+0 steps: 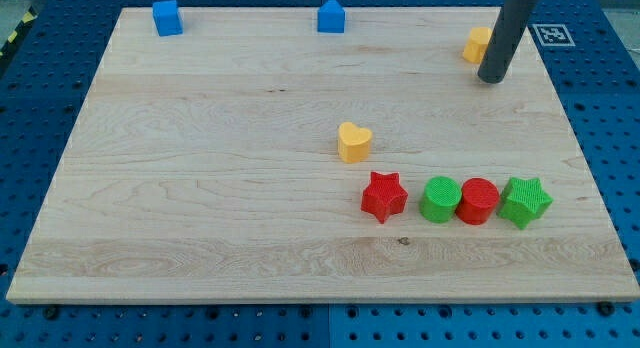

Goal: Slide the yellow hexagon to the top right side of the board

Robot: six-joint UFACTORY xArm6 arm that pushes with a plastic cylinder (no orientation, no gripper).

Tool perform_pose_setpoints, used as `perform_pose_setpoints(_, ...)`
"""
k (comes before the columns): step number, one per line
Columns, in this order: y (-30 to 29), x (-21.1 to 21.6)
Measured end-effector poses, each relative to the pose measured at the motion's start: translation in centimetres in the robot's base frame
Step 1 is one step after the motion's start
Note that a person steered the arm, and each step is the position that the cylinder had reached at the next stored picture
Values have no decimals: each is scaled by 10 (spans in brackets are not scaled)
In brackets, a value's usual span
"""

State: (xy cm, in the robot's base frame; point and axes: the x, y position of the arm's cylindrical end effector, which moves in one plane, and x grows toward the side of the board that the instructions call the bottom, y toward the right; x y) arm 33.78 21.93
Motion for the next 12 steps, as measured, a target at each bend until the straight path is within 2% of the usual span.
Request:
perform_pose_setpoints(3, 0, -50)
perform_pose_setpoints(8, -42, -76)
perform_pose_setpoints(10, -42, -95)
perform_pose_setpoints(12, -32, -90)
